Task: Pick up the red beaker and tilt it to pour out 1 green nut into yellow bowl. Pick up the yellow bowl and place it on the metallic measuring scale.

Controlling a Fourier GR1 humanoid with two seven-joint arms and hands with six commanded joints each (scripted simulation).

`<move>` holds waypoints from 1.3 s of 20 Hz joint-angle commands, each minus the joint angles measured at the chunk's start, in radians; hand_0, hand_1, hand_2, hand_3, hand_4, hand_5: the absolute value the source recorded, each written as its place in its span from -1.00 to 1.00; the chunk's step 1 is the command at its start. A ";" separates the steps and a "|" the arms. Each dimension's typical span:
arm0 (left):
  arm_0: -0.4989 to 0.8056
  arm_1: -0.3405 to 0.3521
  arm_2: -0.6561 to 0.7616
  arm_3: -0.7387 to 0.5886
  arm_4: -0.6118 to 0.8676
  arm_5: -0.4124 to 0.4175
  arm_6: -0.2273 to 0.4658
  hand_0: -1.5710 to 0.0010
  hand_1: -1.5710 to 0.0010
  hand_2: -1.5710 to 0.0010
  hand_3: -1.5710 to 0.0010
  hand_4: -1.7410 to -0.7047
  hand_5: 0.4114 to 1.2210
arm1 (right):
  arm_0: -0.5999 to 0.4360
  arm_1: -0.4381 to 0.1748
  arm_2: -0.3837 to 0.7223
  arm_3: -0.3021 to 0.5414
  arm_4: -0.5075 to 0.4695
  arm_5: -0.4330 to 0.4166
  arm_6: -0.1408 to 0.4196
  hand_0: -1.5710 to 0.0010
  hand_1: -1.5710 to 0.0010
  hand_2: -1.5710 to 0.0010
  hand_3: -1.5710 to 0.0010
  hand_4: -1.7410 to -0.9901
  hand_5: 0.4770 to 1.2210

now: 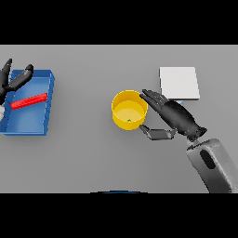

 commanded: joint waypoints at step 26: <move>0.034 0.027 0.030 -0.019 0.038 -0.021 -0.045 1.00 1.00 1.00 1.00 0.98 -0.32 | -0.452 0.020 0.344 0.460 0.296 0.285 -0.099 1.00 1.00 1.00 0.98 0.12 -0.17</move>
